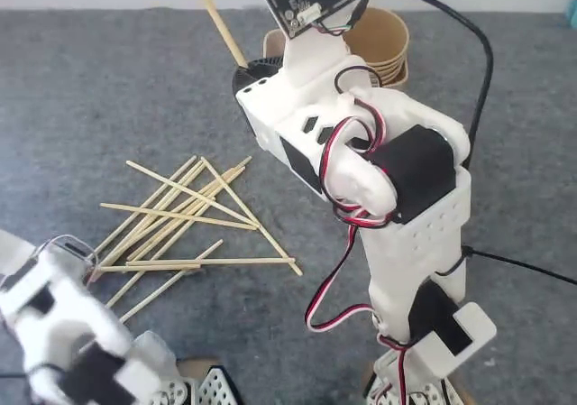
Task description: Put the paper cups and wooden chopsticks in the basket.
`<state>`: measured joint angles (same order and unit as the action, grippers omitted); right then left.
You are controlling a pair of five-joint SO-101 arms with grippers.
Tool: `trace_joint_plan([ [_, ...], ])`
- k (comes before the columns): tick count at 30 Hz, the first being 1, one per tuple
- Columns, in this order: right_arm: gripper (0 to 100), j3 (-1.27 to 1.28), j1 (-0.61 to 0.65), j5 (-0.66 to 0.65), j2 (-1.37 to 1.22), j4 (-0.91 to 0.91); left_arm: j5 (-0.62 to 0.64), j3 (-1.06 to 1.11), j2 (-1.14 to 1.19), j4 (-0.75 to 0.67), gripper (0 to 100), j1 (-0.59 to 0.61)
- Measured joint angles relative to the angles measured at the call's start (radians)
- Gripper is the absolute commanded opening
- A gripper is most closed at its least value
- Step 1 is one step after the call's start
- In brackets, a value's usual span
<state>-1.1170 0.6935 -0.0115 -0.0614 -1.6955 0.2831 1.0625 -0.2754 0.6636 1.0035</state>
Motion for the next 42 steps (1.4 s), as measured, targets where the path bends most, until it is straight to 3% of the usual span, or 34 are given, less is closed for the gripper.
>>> trace_joint_plan([
  [6,0.8,0.000,-0.002,0.000,0.000,0.000,-0.005,-0.095,0.118,0.028,13,0.000],
  [10,0.8,0.000,-0.002,0.000,0.000,0.000,-0.002,-0.101,0.121,0.031,0,-0.006],
  [20,0.8,0.000,-0.002,0.000,0.018,-0.014,0.000,-0.094,0.089,0.026,1,-0.003],
  [28,0.8,0.023,-0.043,-0.064,0.198,-0.061,0.000,0.178,-0.370,-0.008,1,-0.041],
  [35,0.8,0.192,-0.143,-0.103,0.362,-0.061,0.000,0.325,-0.862,0.074,1,-0.051],
  [42,0.8,0.393,-0.123,-0.160,0.608,-0.037,0.000,0.334,-0.925,0.032,1,-0.052],
])
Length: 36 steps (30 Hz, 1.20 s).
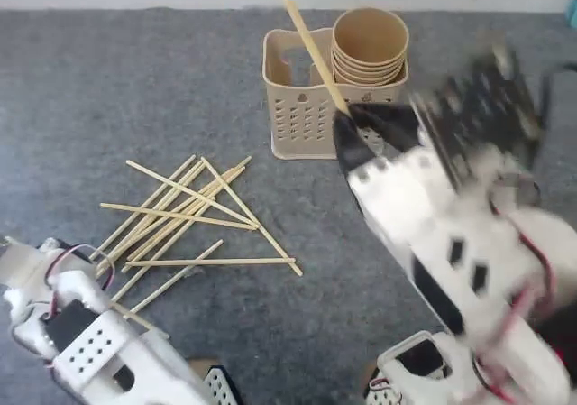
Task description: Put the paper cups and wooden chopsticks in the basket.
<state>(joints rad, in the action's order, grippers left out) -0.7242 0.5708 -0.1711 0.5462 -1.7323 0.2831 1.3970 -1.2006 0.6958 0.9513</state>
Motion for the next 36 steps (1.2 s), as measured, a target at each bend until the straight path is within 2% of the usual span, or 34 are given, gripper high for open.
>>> trace_joint_plan([
  [6,0.8,0.253,0.006,-0.052,0.203,0.109,0.000,-0.040,0.000,-0.074,1,0.000],
  [12,0.8,0.526,0.006,-0.180,0.402,0.250,-0.003,-0.190,0.000,-0.077,1,-0.084],
  [15,0.8,0.658,0.003,-0.199,0.489,0.327,-0.005,-0.279,0.000,-0.077,1,-0.109],
  [19,0.8,0.825,-0.068,-0.199,0.566,0.402,0.000,-0.387,-0.002,-0.077,1,-0.150],
  [24,0.8,0.999,-0.196,-0.199,0.598,0.554,-0.003,-0.468,-0.002,-0.077,1,-0.270],
  [26,0.8,1.054,-0.226,-0.172,0.595,0.626,0.002,-0.483,-0.002,-0.077,1,-0.327],
  [29,0.8,1.134,-0.222,-0.043,0.594,0.729,0.060,-0.485,-0.002,-0.138,1,-0.422],
  [33,0.8,1.223,-0.238,0.138,0.583,0.887,0.141,-0.482,-0.002,-0.308,1,-0.508],
  [36,0.8,1.287,-0.233,0.175,0.585,0.988,0.158,-0.436,-0.003,-0.483,1,-0.572],
])
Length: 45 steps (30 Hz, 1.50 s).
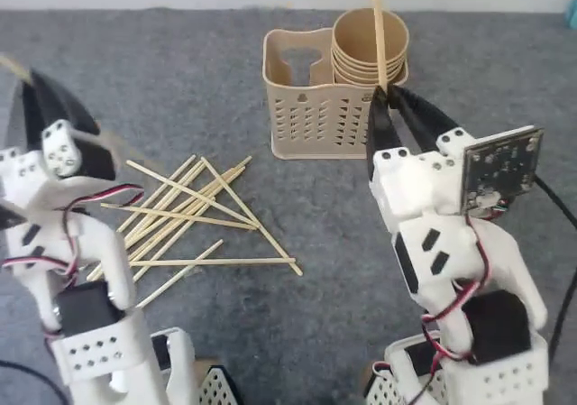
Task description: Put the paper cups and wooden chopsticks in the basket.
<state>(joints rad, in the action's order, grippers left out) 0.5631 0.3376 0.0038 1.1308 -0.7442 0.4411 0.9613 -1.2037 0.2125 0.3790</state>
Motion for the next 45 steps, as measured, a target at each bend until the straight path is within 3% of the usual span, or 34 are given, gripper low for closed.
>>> trace_joint_plan([
  [10,0.8,0.282,0.002,0.175,-0.003,0.517,-0.172,0.311,0.002,-0.520,1,-0.127],
  [16,0.8,0.399,0.002,0.190,-0.032,0.825,-0.166,0.454,0.002,-0.591,1,-0.138],
  [23,0.8,0.365,-0.002,0.193,-0.361,1.102,-0.144,0.557,0.002,-0.689,1,-0.138],
  [37,0.8,-0.155,0.021,0.193,-1.083,1.160,-0.175,0.601,0.002,-0.712,1,-0.138],
  [45,1.1,-0.212,0.021,0.193,-1.178,1.160,-0.176,0.609,0.021,-0.717,1,-0.138],
])
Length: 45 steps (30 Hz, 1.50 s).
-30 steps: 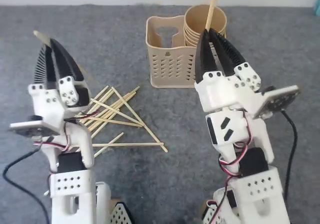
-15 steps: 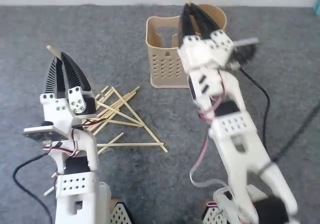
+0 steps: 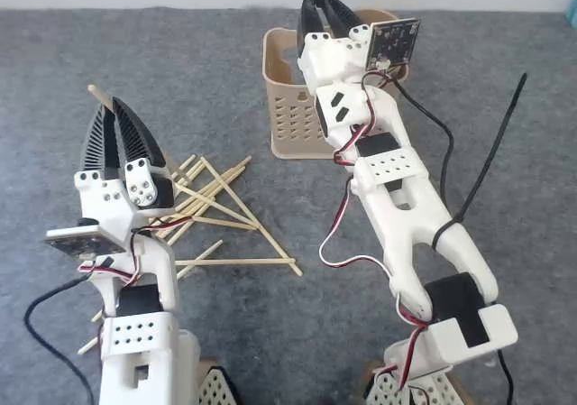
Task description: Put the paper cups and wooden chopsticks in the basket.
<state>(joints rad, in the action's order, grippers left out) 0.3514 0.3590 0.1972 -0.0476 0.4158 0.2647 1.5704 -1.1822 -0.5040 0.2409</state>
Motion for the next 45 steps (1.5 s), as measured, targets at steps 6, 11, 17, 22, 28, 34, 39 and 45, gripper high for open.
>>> trace_joint_plan([
  [6,11.7,0.026,0.000,0.000,0.023,-0.014,-0.023,-0.003,0.192,-0.130,1,-0.002],
  [11,15.0,0.041,-0.003,0.000,0.112,-0.176,-0.031,-0.044,0.381,-0.224,1,-0.002],
  [17,11.2,0.041,0.009,0.000,0.270,-0.328,-0.032,-0.060,0.433,-0.253,1,0.000],
  [22,2.8,0.069,0.014,0.058,0.482,-0.583,-0.032,-0.060,0.433,-0.253,1,0.000],
  [28,0.7,0.206,0.012,0.140,0.804,-0.852,-0.032,-0.060,0.433,-0.253,1,0.000],
  [34,0.7,0.465,-0.068,0.143,1.129,-0.953,-0.018,-0.164,0.433,-0.137,1,0.000],
  [39,0.7,0.715,-0.163,0.143,1.312,-0.965,0.005,-0.261,0.434,-0.011,1,0.000],
  [45,0.7,1.037,-0.219,0.143,1.450,-0.962,0.005,-0.358,0.399,0.046,1,-0.008],
])
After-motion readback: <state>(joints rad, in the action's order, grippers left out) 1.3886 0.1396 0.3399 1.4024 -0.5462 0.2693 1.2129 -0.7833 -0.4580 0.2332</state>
